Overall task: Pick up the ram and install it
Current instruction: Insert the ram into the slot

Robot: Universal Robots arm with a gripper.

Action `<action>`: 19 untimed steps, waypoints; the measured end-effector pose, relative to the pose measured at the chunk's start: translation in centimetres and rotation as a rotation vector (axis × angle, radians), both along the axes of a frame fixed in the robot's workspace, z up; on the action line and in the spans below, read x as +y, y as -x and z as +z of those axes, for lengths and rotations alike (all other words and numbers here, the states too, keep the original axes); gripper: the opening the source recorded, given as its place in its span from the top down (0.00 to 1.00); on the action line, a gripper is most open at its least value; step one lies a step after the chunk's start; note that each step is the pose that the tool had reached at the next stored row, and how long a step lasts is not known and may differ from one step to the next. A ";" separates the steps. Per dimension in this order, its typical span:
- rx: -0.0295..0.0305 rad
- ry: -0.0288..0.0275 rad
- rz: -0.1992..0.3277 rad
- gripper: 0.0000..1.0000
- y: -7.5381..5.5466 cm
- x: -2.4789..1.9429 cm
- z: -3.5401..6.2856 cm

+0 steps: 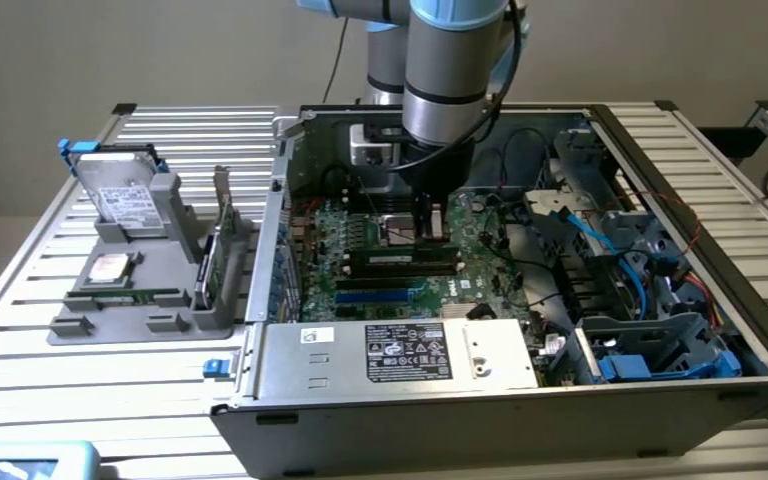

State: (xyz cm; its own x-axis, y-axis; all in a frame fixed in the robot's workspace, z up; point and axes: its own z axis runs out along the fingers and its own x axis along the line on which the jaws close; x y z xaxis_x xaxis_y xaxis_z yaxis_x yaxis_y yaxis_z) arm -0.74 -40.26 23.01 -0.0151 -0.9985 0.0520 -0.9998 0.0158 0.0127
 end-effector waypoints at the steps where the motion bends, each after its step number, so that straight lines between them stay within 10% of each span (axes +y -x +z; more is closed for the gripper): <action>1: -0.0010 0.0001 0.000 0.86 0.0 0.00 -0.02; 19: -0.0069 -0.0001 -0.005 0.86 0.1 -0.06 -0.23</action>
